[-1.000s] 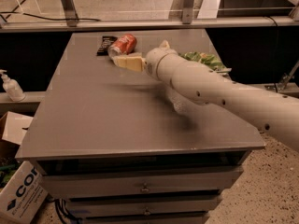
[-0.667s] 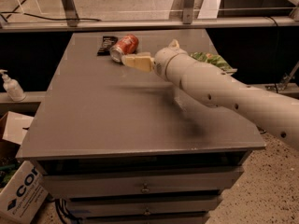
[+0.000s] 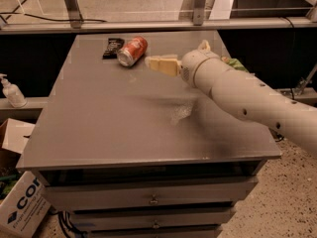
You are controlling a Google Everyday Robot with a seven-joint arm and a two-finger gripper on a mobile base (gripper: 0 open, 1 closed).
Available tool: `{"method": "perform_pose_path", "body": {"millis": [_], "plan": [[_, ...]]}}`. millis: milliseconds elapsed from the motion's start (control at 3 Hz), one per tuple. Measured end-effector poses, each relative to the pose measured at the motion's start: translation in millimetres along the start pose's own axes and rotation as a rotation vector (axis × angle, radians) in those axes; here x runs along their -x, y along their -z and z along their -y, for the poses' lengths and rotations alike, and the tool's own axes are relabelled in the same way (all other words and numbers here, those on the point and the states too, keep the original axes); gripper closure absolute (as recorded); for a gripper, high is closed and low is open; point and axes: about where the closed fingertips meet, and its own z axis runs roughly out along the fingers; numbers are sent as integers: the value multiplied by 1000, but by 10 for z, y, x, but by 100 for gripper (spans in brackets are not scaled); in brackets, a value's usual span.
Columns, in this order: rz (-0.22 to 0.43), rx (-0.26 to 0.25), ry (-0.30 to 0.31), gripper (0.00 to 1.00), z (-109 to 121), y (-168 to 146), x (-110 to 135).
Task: Move coke can near rxbar chocolate
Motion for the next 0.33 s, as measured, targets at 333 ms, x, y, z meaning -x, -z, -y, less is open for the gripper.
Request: {"method": "perform_pose_path", "body": {"millis": [333], "plan": [[0,0,0,0,-1,0,0]]}}
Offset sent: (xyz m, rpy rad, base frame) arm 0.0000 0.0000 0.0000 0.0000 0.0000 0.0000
